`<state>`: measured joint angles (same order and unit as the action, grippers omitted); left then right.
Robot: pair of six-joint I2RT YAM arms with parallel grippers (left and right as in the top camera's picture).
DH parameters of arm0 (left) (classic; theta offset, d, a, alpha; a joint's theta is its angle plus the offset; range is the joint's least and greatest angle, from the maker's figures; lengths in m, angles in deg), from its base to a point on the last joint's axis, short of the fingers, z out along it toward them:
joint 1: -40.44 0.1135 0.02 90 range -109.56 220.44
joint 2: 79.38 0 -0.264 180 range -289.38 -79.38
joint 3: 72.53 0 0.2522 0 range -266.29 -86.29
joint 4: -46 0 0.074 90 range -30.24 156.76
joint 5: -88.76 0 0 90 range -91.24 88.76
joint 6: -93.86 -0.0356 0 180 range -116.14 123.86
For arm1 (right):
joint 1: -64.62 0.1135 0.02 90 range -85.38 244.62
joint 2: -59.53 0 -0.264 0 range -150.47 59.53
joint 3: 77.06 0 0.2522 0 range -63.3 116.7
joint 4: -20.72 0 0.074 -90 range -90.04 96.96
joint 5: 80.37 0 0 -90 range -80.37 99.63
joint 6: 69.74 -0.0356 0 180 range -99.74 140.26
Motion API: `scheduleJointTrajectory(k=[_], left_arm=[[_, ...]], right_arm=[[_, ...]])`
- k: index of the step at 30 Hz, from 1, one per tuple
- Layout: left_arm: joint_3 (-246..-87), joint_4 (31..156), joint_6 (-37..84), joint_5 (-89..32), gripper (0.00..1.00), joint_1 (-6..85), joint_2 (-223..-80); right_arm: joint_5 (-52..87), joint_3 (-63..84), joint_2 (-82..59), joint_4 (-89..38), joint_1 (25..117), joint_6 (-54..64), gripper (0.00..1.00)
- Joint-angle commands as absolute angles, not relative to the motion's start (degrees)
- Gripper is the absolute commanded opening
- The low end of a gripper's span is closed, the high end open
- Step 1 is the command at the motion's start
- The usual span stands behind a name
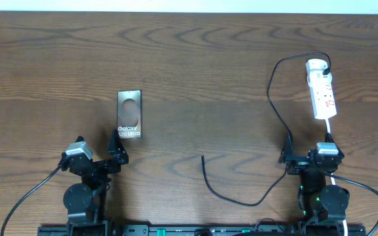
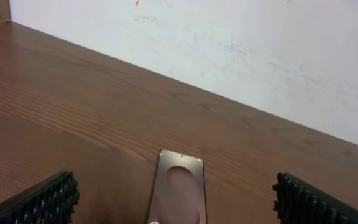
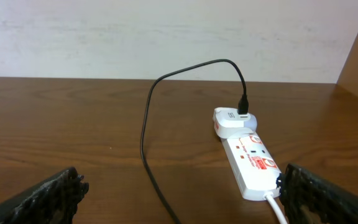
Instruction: Plug charger to phone and switch on socket
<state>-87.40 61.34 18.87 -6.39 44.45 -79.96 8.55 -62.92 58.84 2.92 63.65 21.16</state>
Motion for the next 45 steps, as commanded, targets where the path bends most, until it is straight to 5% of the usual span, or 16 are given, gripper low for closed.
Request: scheduleJointTrajectory(k=[1,45], left_arm=[[-86.5,63.5,18.3,-6.7,1.0,44.3,-79.6],[-86.5,63.5,18.3,-6.8,0.99,44.3,-79.6]], right_arm=[[8.7,-63.0,59.1,2.7,64.1,22.0,0.99],[8.7,-63.0,59.1,2.7,64.1,22.0,0.99]])
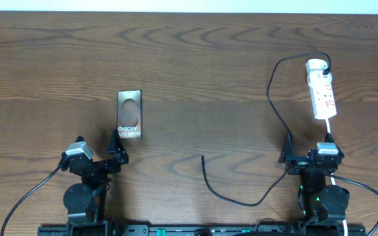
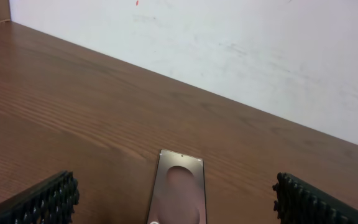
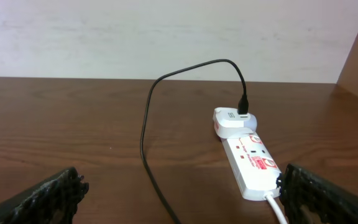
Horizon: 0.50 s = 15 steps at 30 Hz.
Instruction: Plug charger to phone and switch on socket
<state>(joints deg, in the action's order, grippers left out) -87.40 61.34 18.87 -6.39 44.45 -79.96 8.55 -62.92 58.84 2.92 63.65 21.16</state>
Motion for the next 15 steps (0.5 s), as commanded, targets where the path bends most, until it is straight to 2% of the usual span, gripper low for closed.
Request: scheduleJointTrajectory(k=[1,15], left_arm=[[-86.5,63.5,18.3,-6.8,0.99,44.3,-79.6],[-86.5,63.4,18.3,-7.3,0.99,44.3,-79.6]], right_arm=[[8.7,-63.0,59.1,2.7,64.1,22.0,0.99],[8.7,-63.0,59.1,2.7,64.1,22.0,0.99]])
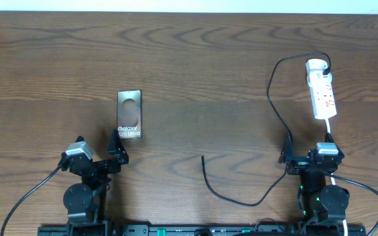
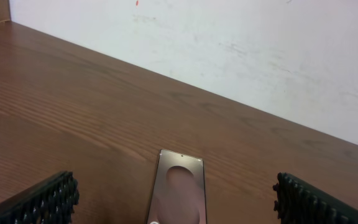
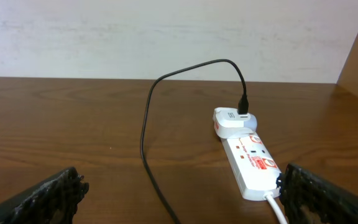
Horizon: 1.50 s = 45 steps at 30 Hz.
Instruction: Plug charger to phone and switch on socket
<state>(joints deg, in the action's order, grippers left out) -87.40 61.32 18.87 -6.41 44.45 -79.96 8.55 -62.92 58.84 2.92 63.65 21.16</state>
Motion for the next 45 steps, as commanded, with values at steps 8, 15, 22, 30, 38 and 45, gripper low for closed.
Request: scheduleJointTrajectory(k=[8,15,22,30,38,45], left_arm=[[-89.4,63.7,14.3,-13.0,0.99,44.3,-79.8],[-100.1,63.8,13.8,-13.1,0.99,44.3,-88.9],[-123.2,70.3,10.3,-15.5,0.99,44.3,-113.9],[-163.4,104.6,8.0,-15.4,0.99,44.3,-147.1],[-176.9,117.6,8.0,-15.4,0.99,44.3,-165.8],[-176.8,117.6,8.0,-15.5,0.99,44.3,-174.0]], right_arm=[[8.7,-63.0,59.1,2.7,64.1,22.0,0.99],[8.7,-63.0,59.1,2.7,64.1,22.0,0.99],[8.7,-63.0,59.1,2.7,64.1,22.0,0.99],[8.7,-63.0,59.1,2.7,64.1,22.0,0.99],[8.7,-63.0,59.1,2.7,64.1,22.0,0.99],[8.7,-63.0,59.1,2.7,64.1,22.0,0.99]])
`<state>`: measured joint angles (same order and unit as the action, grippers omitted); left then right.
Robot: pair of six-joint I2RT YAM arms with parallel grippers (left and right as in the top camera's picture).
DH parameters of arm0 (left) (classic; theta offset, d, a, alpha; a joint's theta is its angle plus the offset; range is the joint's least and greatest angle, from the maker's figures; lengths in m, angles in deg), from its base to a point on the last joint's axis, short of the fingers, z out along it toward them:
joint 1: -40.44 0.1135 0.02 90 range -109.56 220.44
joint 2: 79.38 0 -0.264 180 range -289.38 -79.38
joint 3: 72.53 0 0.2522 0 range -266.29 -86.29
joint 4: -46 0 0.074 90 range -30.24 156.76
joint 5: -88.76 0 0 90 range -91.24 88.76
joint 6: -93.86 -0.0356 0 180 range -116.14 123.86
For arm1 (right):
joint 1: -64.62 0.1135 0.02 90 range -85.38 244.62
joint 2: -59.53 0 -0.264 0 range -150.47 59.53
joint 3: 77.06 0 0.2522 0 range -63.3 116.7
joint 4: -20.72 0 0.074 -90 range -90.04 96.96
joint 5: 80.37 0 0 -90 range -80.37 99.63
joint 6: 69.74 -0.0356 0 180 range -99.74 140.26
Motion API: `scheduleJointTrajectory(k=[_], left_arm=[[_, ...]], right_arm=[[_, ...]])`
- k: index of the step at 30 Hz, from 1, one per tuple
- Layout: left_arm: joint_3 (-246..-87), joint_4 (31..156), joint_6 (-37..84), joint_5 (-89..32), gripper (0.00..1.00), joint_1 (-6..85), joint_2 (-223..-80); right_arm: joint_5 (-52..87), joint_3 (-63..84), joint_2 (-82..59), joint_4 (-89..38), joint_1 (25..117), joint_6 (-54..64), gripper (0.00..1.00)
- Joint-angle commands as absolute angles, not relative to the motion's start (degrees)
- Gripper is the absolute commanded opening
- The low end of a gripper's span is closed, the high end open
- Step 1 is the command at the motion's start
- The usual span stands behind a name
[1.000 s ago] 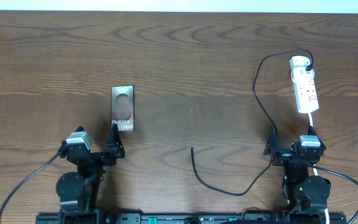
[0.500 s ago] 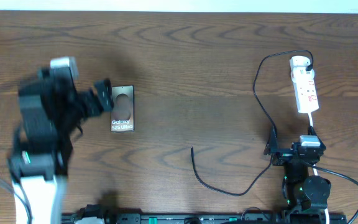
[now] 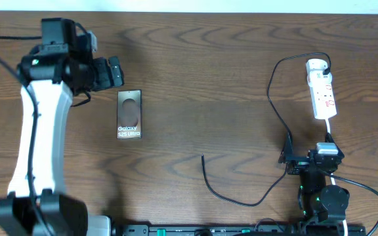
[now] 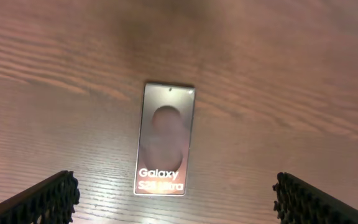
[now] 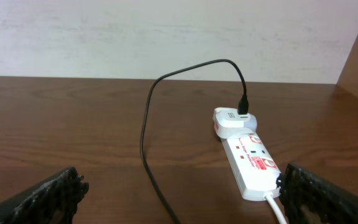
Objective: Plug charger to phone and switch on socket
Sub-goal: 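Move the left gripper forward over the silver phone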
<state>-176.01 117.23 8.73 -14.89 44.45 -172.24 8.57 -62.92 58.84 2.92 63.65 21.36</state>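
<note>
The phone [image 3: 128, 114] lies face down on the wooden table, "Galaxy S25 Ultra" printed on its back; the left wrist view looks down on the phone [image 4: 165, 140]. My left gripper [image 3: 113, 73] hangs open just beyond its far end, with nothing between the fingers. A white power strip [image 3: 323, 96] lies at the far right with a white charger adapter [image 3: 316, 65] plugged in. The black cable [image 3: 273, 105] loops down to a free end [image 3: 203, 157] mid-table. My right gripper [image 3: 307, 152] rests open near the front edge, facing the power strip [image 5: 251, 164].
The power strip's own white lead [image 3: 329, 126] runs toward the right arm's base. A white wall [image 5: 166, 37] backs the table's far edge. Bare wood [image 3: 202, 85] lies between the phone and the cable.
My left arm has left its rest near the front edge and now reaches out over the far left, its open gripper above the phone's far end. Phone, cable and right arm are unmoved.
At all three earlier moments both arms sat folded at the front edge with grippers open, the phone ahead of the left one and the power strip ahead of the right. Now only the left arm has moved, standing over the phone.
</note>
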Motion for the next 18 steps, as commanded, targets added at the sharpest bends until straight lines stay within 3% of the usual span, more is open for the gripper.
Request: scheduleJointTrajectory(k=[1,15,16,18], left_arm=[[-176.8,117.8,8.0,-15.4,0.99,44.3,-175.2],[-174.7,118.8,4.7,-8.1,1.0,39.7,-182.1],[-174.4,118.6,4.7,-7.0,0.98,39.0,-182.1],[-173.7,117.8,4.7,-5.3,0.84,37.8,-182.1]], right_arm=[[8.7,-63.0,59.1,2.7,64.1,22.0,0.99],[8.7,-63.0,59.1,2.7,64.1,22.0,0.99],[8.7,-63.0,59.1,2.7,64.1,22.0,0.99],[8.7,-63.0,59.1,2.7,64.1,22.0,0.99]])
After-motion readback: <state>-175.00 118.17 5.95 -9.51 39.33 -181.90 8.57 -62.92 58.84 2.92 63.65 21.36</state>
